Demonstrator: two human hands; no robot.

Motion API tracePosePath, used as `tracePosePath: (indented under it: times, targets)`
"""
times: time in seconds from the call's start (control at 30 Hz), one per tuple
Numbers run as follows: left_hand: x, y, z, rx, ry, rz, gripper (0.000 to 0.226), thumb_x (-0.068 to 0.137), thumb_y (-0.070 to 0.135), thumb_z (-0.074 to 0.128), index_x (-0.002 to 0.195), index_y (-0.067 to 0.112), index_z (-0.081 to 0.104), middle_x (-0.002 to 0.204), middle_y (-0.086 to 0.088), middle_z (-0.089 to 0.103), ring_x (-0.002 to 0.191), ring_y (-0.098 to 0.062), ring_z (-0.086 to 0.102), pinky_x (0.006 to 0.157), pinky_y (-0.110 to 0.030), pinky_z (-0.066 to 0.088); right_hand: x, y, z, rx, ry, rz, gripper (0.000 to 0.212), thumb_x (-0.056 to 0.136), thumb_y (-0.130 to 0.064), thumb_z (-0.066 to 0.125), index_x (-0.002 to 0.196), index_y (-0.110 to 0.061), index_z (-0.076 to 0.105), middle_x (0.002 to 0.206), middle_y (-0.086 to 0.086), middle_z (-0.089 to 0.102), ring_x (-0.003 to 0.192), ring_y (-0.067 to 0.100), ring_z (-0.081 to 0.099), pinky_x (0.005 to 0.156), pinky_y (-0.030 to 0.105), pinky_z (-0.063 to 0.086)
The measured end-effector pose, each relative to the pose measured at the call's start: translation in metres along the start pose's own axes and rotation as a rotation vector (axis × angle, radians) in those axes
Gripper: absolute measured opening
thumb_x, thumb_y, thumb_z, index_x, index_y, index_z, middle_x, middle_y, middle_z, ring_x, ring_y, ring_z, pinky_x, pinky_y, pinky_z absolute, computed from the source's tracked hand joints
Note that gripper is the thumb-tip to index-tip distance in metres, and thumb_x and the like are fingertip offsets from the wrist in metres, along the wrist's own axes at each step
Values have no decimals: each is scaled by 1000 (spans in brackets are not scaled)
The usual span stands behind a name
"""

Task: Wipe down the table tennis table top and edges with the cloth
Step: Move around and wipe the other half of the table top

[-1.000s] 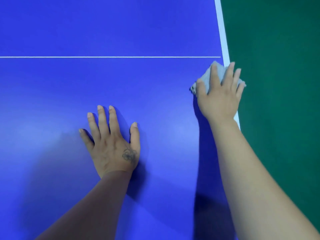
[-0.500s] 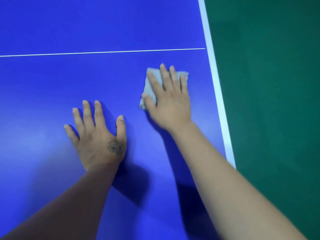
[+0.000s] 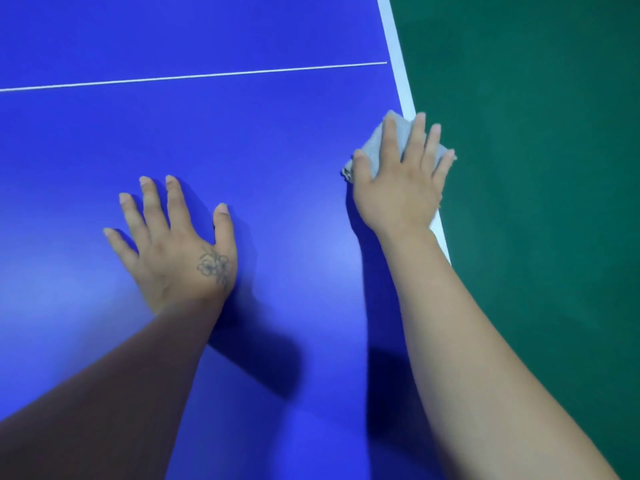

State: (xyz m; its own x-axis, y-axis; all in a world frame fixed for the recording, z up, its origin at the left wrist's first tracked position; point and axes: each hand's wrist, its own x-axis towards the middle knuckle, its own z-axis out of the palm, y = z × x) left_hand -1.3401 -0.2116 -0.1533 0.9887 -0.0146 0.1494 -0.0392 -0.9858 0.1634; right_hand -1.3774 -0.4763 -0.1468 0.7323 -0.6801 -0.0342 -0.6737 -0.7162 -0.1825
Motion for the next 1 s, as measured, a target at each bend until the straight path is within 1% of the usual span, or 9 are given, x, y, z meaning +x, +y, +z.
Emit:
tracePosePath:
  times: [0.1, 0.2, 0.3, 0.4, 0.57, 0.67, 0.77, 0.87, 1.0]
  targets:
    - [0, 0, 1, 4, -17, 1, 77, 106, 66, 32, 168, 20, 26, 177, -6, 18, 165, -31, 8, 130, -64, 6, 5, -31, 5, -22, -11, -50, 75, 107, -64, 18, 172, -29, 13, 180, 13, 0, 166, 34, -6, 131, 60, -5]
    - [0, -1, 3, 17, -12, 2, 79, 106, 67, 28, 169, 20, 25, 177, -6, 18, 165, -32, 8, 130, -65, 7, -18, -51, 9, -23, 10, -174, 74, 107, -63, 23, 172, -29, 17, 180, 11, 6, 166, 33, 1, 131, 61, -3]
    - [-2, -1, 2, 7, -16, 9, 79, 106, 67, 27, 168, 19, 25, 177, -8, 18, 165, -33, 8, 129, -66, 7, -63, -47, 12, 22, 49, -265, 73, 106, -62, 33, 170, -28, 26, 179, 9, 16, 166, 32, 9, 132, 59, 2]
    - [-1, -1, 2, 5, -53, 6, 82, 104, 69, 22, 169, 20, 20, 178, -6, 13, 165, -33, 3, 130, -66, 3, -113, -19, 6, 35, 27, -329, 71, 106, -61, 35, 170, -30, 29, 179, 6, 18, 166, 31, 8, 132, 58, 3]
    - [-1, -1, -2, 20, -97, -6, 84, 102, 70, 17, 171, 21, 15, 179, -6, 7, 165, -33, -2, 130, -65, -1, -156, 56, -10, -40, 6, -169, 71, 106, -64, 32, 170, -34, 23, 180, 6, 14, 166, 34, 5, 131, 61, 6]
    - [-2, 1, -6, 32, -112, -1, 85, 101, 70, 16, 171, 21, 14, 179, -5, 5, 165, -33, -3, 129, -66, -1, -137, 52, -8, -51, 8, -60, 71, 107, -64, 26, 171, -34, 21, 179, 10, 12, 165, 38, 4, 131, 63, 6]
    - [-2, 2, -8, 18, -134, 0, 85, 101, 69, 19, 171, 20, 15, 179, -7, 5, 165, -35, -3, 128, -67, -2, -111, 25, -1, -25, 3, 1, 72, 107, -65, 20, 171, -34, 16, 180, 10, 6, 165, 38, -2, 131, 62, -1]
    - [-2, -2, -13, 7, -152, 20, 85, 100, 68, 25, 170, 21, 18, 179, -9, 6, 165, -36, -3, 127, -70, -4, -112, 4, 2, -21, -32, -25, 74, 106, -66, 17, 172, -33, 11, 180, 9, 2, 165, 37, -6, 130, 63, -6]
    - [-17, -6, -25, -108, -175, 148, 78, 102, 58, 38, 168, 17, 28, 178, -7, 15, 166, -29, 2, 129, -66, -1, -164, -4, 2, -9, -14, -162, 74, 105, -66, 24, 171, -36, 16, 180, 5, 8, 166, 35, 1, 131, 62, -2]
